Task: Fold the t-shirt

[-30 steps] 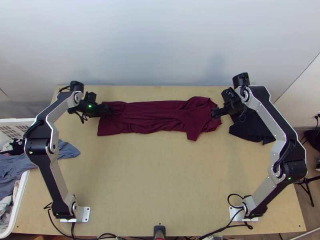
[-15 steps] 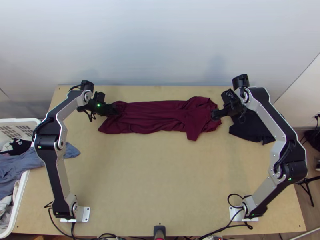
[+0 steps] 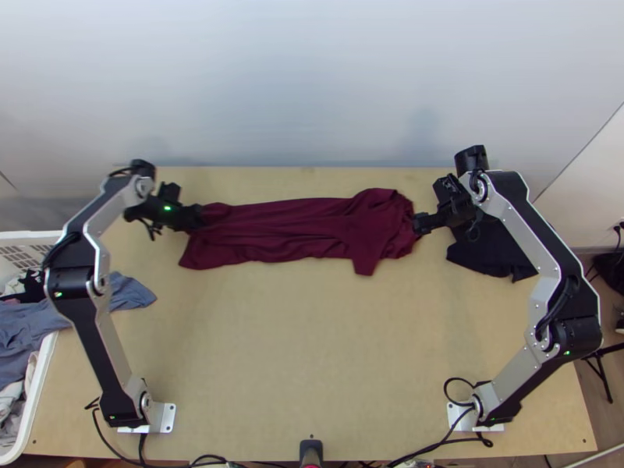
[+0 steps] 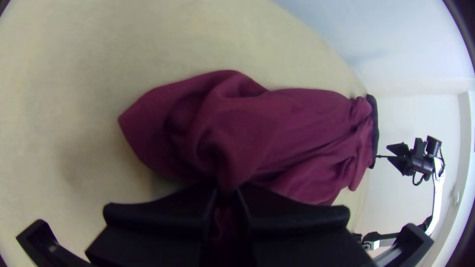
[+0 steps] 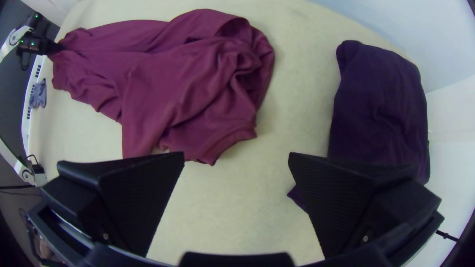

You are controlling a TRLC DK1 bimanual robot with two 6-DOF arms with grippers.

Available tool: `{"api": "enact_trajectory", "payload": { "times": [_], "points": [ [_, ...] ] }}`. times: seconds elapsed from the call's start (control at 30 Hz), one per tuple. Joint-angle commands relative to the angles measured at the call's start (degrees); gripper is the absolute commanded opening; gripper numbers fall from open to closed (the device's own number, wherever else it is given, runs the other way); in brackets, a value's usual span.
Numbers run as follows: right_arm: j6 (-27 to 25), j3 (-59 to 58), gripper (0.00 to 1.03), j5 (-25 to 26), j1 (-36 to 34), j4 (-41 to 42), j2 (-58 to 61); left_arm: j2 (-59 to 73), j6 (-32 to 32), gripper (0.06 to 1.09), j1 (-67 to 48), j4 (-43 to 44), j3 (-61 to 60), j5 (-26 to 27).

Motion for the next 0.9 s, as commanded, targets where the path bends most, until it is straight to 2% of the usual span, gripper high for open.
{"api": "enact_trajectory", "payload": {
  "times": [0.0, 0.2, 0.43, 0.57, 0.7, 0.87],
  "points": [
    [0.5, 0.2, 0.98, 0.0, 1.1, 0.1, -0.2, -2.0, 4.3, 0.1, 7.5, -4.9, 1.8, 0.5],
    [0.6, -0.1, 0.98, 0.0, 1.9, 0.1, -0.2, -2.5, 9.1, 0.1, 11.7, -8.8, 3.4, 0.4],
    [1.2, 0.0, 0.98, 0.0, 2.9, 0.2, 0.2, -3.9, 9.8, 0.1, 13.8, -11.6, 2.8, 0.0],
    [1.4, 0.5, 0.98, 0.0, 3.1, 0.2, 0.1, -7.4, 4.2, 0.1, 6.6, -9.4, 1.9, 0.0],
    [1.5, -0.3, 0.97, 0.0, 3.1, 0.2, -0.3, -6.8, -4.9, 0.1, -1.4, -8.7, 8.1, 0.0],
    [2.3, -1.5, 0.98, 0.1, 3.3, 0.2, -1.2, -4.0, -7.9, 0.1, -11.8, -9.2, 13.9, -0.1]
  ]
}}
